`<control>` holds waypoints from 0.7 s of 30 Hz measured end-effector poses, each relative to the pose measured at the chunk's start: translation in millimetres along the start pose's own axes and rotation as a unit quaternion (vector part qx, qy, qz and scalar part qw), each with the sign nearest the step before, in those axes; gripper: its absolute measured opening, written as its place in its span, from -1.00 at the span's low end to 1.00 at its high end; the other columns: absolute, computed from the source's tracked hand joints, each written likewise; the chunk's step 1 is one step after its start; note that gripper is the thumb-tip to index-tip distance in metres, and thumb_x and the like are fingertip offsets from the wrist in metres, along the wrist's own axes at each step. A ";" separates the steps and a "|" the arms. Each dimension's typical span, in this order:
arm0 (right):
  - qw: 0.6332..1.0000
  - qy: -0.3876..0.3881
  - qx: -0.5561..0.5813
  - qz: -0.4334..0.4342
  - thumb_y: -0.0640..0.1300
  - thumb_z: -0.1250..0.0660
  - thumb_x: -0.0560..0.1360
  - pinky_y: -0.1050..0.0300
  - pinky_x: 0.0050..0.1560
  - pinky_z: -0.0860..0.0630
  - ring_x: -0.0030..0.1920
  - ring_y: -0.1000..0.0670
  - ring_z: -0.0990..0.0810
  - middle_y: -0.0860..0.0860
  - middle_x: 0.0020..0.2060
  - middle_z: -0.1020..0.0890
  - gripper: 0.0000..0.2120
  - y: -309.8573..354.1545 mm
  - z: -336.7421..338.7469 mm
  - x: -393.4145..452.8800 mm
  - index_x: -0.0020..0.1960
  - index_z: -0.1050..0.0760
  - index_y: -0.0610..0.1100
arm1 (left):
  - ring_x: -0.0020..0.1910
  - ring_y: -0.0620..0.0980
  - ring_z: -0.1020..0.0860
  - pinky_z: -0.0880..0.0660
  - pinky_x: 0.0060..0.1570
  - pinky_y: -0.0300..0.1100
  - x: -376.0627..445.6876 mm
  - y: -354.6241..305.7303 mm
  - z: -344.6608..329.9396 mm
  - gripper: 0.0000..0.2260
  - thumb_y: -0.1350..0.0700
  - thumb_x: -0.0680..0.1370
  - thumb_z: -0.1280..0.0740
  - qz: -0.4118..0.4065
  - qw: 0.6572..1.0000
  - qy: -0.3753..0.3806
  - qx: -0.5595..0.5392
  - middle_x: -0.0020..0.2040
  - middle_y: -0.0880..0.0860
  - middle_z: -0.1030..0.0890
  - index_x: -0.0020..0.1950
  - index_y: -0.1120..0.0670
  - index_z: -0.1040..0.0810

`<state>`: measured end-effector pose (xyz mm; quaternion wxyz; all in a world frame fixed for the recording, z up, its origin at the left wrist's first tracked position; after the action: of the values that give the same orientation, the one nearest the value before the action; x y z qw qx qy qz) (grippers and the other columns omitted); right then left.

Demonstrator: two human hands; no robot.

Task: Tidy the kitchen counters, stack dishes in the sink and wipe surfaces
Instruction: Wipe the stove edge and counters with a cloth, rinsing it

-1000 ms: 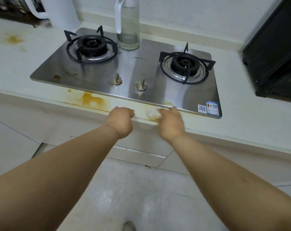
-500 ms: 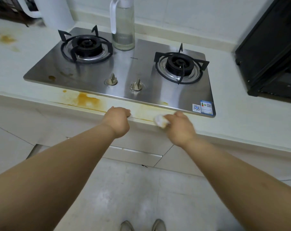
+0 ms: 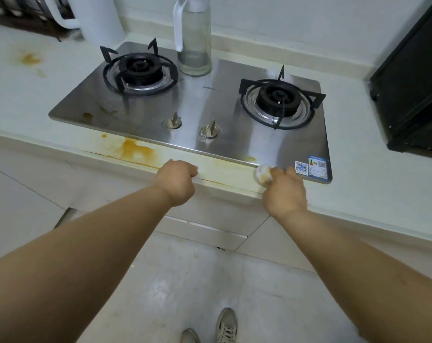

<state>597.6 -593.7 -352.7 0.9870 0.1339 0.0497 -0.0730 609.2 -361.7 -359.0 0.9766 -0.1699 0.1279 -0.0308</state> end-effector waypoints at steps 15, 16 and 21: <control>0.999 0.011 -0.014 0.043 -0.30 -0.21 0.40 0.06 0.14 -0.37 0.16 -0.23 -0.41 -0.15 0.13 -0.41 -0.54 -3.7 -2.2 8.4 0.28 -0.47 -0.07 | 0.26 0.15 -0.47 -0.02 0.47 -0.24 -3.0 4.5 0.0 -0.60 0.37 0.40 -0.20 0.013 1.000 -0.019 0.009 0.23 0.16 -0.57 0.19 0.19 -0.58; 1.000 0.010 -0.010 0.028 -0.31 -0.21 0.39 0.06 0.14 -0.37 0.16 -0.23 -0.40 -0.15 0.13 -0.40 -0.56 -4.0 -1.1 8.0 0.25 -0.47 -0.10 | 0.27 0.15 -0.47 -0.04 0.47 -0.25 -2.8 3.5 2.3 -0.61 0.36 0.41 -0.20 0.014 1.000 -0.015 0.007 0.24 0.16 -0.57 0.20 0.19 -0.58; 0.995 0.022 0.000 0.102 -0.32 -0.22 0.39 0.08 0.16 -0.30 0.19 -0.19 -0.34 -0.14 0.17 -0.37 -0.55 73.8 -23.3 14.9 0.25 -0.45 -0.09 | 0.29 0.16 -0.44 -0.14 0.41 -0.26 -3.7 3.1 7.3 -0.62 0.34 0.44 -0.21 0.022 1.000 -0.009 0.004 0.25 0.15 -0.55 0.21 0.18 -0.58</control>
<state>622.1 -518.9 -357.8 0.9879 0.1403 0.0576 0.0312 607.5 -356.1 -352.5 0.9789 -0.1635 0.1226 -0.0078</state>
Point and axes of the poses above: each hand's wrist, its own x-axis towards the middle knuckle, its own z-axis out of the back of the hand, y = z × x, the point moved 9 cm from there along x, towards the middle knuckle
